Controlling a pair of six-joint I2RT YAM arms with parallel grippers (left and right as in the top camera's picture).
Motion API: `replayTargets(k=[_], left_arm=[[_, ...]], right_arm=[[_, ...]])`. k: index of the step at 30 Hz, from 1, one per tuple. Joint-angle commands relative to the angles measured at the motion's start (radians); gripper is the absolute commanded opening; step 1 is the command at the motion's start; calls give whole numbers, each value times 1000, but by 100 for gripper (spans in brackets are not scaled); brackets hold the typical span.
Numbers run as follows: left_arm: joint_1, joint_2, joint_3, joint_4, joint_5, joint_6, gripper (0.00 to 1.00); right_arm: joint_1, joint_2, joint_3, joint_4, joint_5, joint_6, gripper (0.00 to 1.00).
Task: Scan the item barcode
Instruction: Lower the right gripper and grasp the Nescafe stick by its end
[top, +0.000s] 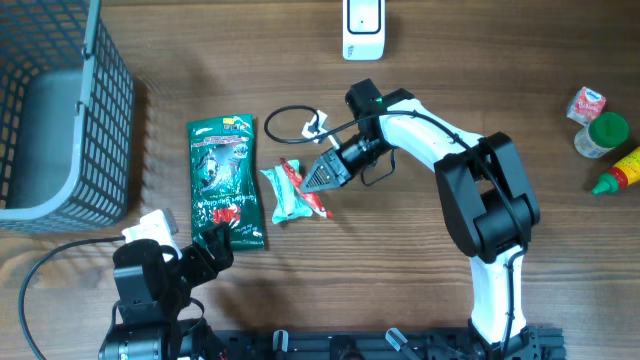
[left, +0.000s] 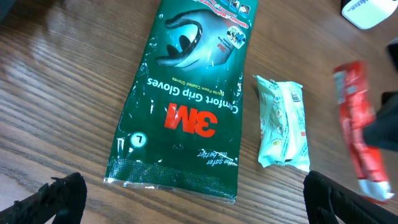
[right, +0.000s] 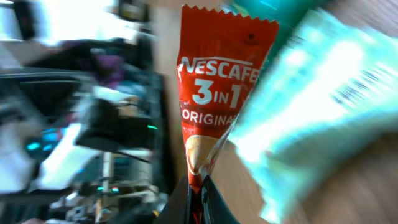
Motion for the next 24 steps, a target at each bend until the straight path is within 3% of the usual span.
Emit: replayTargets(k=[1, 7, 17, 24], left_arm=[[7, -5, -7, 2, -10, 13, 100], [7, -5, -7, 2, -10, 13, 100], [7, -5, -7, 2, -10, 13, 100], [7, -5, -7, 2, -10, 13, 100]], right_arm=[[-2, 11, -2, 4, -304, -204, 4], [-2, 11, -2, 23, -309, -231, 4], [32, 11, -2, 26, 578, 258, 4], [83, 11, -2, 2, 673, 253, 4]])
